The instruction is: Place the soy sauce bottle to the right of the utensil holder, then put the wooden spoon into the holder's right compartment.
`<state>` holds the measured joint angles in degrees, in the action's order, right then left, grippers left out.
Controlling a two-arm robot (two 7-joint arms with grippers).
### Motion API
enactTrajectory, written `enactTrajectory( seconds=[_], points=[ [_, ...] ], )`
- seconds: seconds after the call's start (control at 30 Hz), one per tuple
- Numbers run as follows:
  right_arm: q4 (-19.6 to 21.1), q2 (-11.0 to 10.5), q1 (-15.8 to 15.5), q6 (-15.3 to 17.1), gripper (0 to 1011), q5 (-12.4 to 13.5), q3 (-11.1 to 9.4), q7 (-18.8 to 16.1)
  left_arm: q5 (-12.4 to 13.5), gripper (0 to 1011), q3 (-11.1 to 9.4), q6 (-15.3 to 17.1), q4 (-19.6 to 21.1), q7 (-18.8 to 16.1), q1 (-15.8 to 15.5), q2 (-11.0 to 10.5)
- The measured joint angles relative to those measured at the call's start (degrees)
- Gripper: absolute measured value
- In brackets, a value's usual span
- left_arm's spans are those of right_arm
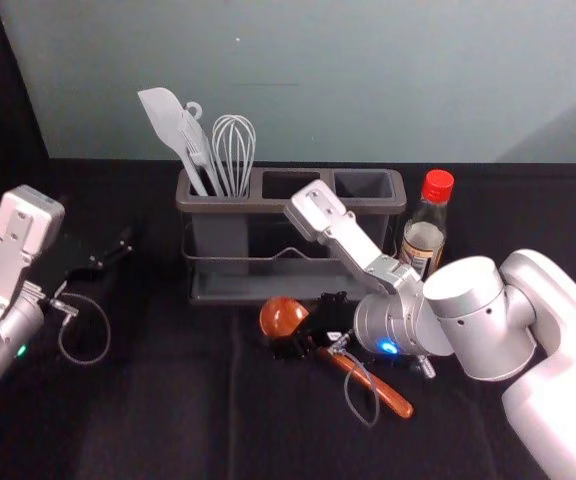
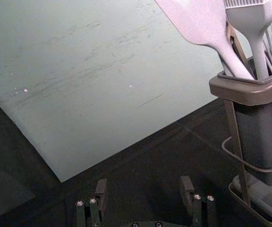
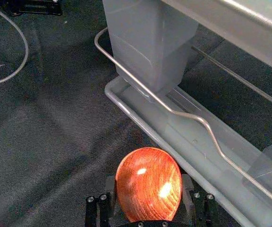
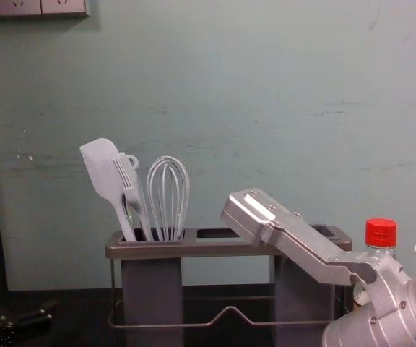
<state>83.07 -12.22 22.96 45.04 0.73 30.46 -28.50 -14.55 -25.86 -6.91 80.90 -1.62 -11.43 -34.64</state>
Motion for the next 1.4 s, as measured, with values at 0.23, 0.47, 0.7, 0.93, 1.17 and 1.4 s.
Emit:
enactTrajectory(
  seconds=[0.23,0.47,0.7,0.93,1.17,1.4],
  points=[
    [0.41,-0.3,-0.49,-0.25,836,0.19,-0.45,-0.35,0.0,1000,0.0,0.0,0.0,0.0,0.0,0.0],
    [5.22,-2.07,-2.94,-0.73,836,1.24,-1.35,-0.6,0.0,1000,0.0,0.0,0.0,0.0,0.0,0.0],
    [12.65,-4.9,-6.59,-1.52,836,2.86,-2.96,-0.62,0.0,1000,0.0,0.0,0.0,0.0,0.0,0.0],
    [21.15,-8.03,-13.59,-7.58,836,7.28,-7.93,-0.87,0.0,1000,0.0,0.0,0.0,0.0,0.0,0.0],
    [27.17,-9.51,-22.13,-20.26,836,11.85,-15.46,0.81,0.0,1000,0.0,0.0,0.0,0.0,0.0,0.0],
    [30.33,-9.44,-27.6,-31.41,836,15.14,-22.43,3.67,0.0,1000,0.0,0.0,0.0,0.0,0.0,0.0]
  ],
)
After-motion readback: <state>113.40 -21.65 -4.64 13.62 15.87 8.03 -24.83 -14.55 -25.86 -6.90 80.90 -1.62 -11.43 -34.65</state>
